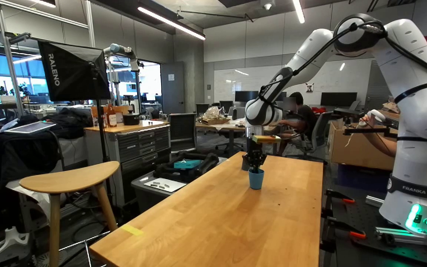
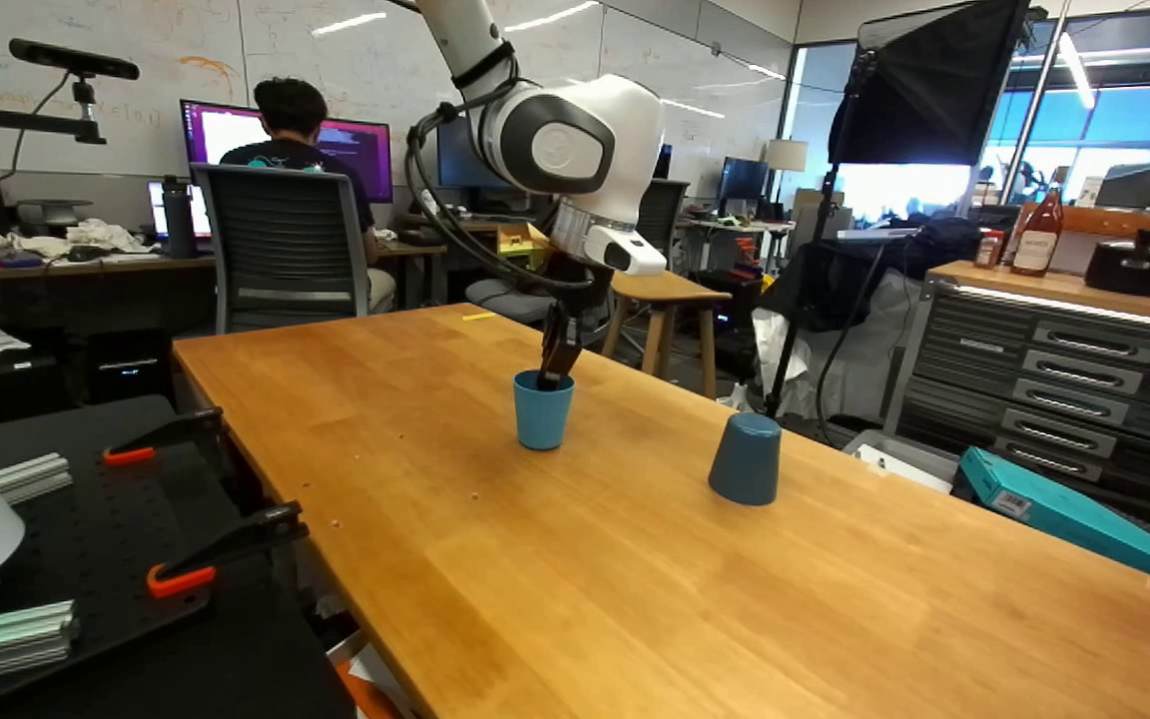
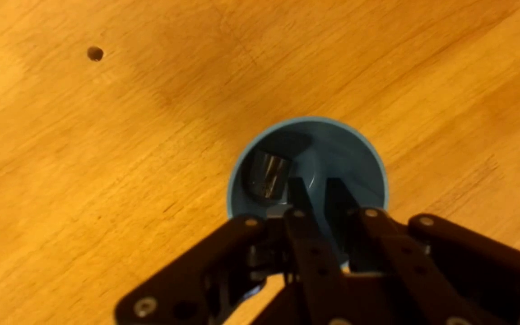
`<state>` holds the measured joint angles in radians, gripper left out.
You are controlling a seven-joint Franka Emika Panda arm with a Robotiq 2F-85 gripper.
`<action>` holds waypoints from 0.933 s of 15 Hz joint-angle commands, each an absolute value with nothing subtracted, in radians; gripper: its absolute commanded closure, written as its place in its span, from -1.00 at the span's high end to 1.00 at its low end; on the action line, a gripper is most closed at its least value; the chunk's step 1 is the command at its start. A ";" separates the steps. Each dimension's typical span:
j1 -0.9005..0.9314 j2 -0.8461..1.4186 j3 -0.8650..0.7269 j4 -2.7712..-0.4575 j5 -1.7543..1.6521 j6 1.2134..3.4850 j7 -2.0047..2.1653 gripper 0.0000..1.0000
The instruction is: Put the metal thing in the cup
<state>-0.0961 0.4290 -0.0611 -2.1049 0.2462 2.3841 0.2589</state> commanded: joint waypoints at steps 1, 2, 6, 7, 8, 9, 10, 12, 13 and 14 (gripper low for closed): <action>-0.097 0.359 -0.068 -2.123 0.250 2.362 0.239 -0.96; -0.098 0.331 -0.072 -2.135 0.245 2.359 0.235 -1.00; -0.092 0.212 -0.101 -2.166 0.175 2.308 0.231 -0.86; -0.088 0.181 -0.111 -2.171 0.136 2.283 0.236 -0.85; -0.091 0.150 -0.116 -2.176 0.108 2.260 0.229 -0.80; -0.092 0.120 -0.121 -2.179 0.076 2.230 0.229 -0.80; -0.093 0.087 -0.122 -2.181 0.054 2.200 0.225 -0.75; -0.098 0.036 -0.124 -2.175 0.013 2.125 0.209 -0.25; -0.099 0.025 -0.125 -2.159 -0.021 2.065 0.207 -0.24; -0.103 0.027 -0.127 -2.132 -0.048 1.984 0.201 -0.22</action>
<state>-0.0975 0.0833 -0.1190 -2.1502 0.0237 2.1395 0.2312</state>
